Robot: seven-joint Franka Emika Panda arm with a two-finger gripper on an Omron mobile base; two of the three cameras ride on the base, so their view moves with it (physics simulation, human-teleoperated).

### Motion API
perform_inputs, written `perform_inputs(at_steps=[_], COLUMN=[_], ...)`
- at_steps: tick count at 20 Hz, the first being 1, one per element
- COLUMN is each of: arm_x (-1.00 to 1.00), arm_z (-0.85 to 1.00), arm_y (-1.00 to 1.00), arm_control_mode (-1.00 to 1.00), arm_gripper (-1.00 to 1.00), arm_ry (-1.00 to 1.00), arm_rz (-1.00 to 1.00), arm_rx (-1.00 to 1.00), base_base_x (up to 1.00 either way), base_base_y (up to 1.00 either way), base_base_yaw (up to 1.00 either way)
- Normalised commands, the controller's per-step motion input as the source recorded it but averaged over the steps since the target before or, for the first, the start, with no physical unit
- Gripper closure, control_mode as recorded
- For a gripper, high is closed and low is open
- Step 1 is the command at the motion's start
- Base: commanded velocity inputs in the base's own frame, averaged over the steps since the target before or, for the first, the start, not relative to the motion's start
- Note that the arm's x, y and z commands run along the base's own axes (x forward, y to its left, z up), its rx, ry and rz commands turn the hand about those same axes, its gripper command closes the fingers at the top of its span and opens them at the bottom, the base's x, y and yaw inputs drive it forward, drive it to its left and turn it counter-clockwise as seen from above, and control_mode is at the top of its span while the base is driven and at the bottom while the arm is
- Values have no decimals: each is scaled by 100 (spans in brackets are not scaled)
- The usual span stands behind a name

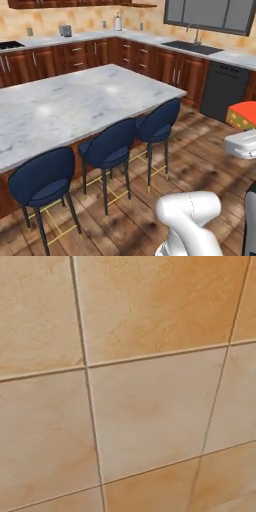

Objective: Pick the cheese from the fridge and the cheese grater from the cabinet and place them next to the salad bowl.

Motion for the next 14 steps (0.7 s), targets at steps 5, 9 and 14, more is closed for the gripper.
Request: perform_inputs(at_steps=[5,9,14], arm_x=[0,0,0], arm_z=[0,0,0], arm_y=[0,0,0], arm_control_mode=[100,100,100], arm_gripper=[100,100,100], arm_ry=[0,0,0], arm_rz=[0,0,0], arm_rx=[0,0,0], base_base_x=[0,0,0], base_base_y=[-100,-100,-100], base_base_yaw=[25,33,44])
